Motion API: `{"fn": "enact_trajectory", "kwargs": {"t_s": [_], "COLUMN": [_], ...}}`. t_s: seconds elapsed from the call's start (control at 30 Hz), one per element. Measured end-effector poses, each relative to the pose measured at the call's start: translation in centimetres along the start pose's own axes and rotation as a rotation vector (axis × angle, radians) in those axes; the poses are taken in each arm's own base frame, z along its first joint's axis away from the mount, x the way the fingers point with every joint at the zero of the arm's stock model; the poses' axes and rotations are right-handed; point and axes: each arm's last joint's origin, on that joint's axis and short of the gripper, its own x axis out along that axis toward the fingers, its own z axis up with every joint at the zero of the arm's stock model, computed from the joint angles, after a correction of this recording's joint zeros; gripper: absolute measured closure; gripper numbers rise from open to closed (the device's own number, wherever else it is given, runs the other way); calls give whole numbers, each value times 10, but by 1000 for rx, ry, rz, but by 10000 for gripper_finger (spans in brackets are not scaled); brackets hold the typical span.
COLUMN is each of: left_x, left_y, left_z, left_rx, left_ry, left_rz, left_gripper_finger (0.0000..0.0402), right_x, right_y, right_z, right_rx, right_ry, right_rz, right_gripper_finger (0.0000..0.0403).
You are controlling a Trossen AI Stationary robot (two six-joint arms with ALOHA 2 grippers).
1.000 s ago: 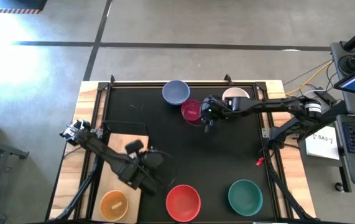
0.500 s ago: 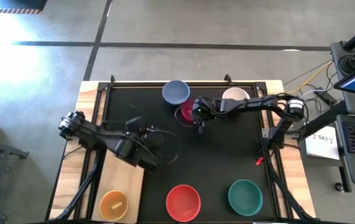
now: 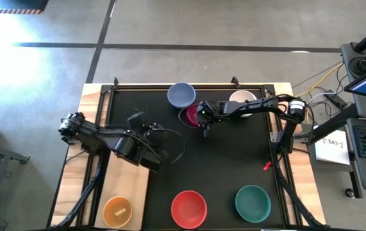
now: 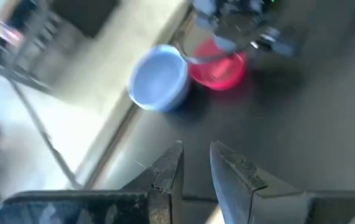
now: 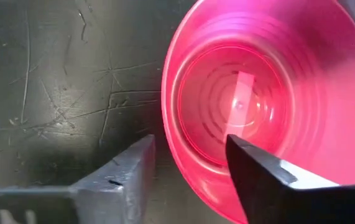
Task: Place and stack bowls onto a shelf
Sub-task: Put the pink bowl on the shelf
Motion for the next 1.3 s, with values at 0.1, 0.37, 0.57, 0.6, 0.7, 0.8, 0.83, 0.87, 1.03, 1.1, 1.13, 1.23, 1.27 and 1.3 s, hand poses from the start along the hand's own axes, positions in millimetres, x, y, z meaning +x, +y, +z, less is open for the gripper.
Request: {"fn": "enact_trajectory", "kwargs": {"t_s": [0.1, 0.37, 0.57, 0.6, 0.7, 0.8, 0.83, 0.87, 1.03, 1.1, 1.13, 1.23, 1.27, 1.3], "left_x": [0, 1, 3, 3, 2, 1, 0, 0, -7, -7, -7, -7, -6, -7], "left_y": [2, 3, 1, 1, -1, -5, -8, -10, -32, -40, -44, -53, -57, -61], "left_z": [2, 4, 2, 2, 1, 2, 4, 6, 20, 25, 27, 32, 34, 36], "left_rx": [60, 63, 94, 101, 118, 142, 151, 163, 280, 306, 312, 318, 311, 304], "left_ry": [-65, -83, 4, 14, 33, 41, 32, 20, -109, -170, -200, -289, -326, -371], "left_rz": [72, 94, 2, -9, -48, -108, -139, -177, -445, -535, -566, -611, -619, -629], "left_gripper_finger": [339, 339, 339, 339, 339, 339, 339, 339, 339, 339, 339, 339, 339, 339], "right_x": [0, -4, -28, -36, -63, -94, -104, -113, -160, -175, -181, -194, -197, -199], "right_y": [0, 2, 3, 3, 5, 9, 11, 14, 31, 39, 45, 63, 70, 78], "right_z": [-1, -4, -1, -1, 0, -1, -1, -1, 1, 0, 0, 0, 0, 0], "right_rx": [-2, 16, 61, 67, 73, 67, 61, 49, -118, -193, -232, -332, -367, -396], "right_ry": [7, 11, -41, -49, -107, -201, -245, -296, -568, -633, -655, -681, -684, -679], "right_rz": [3, 91, 197, 226, 340, 511, 585, 669, 1059, 1134, 1156, 1200, 1218, 1238], "right_gripper_finger": [263, 388, 394, 394, 394, 394, 394, 394, 394, 394, 394, 394, 394, 394]}}
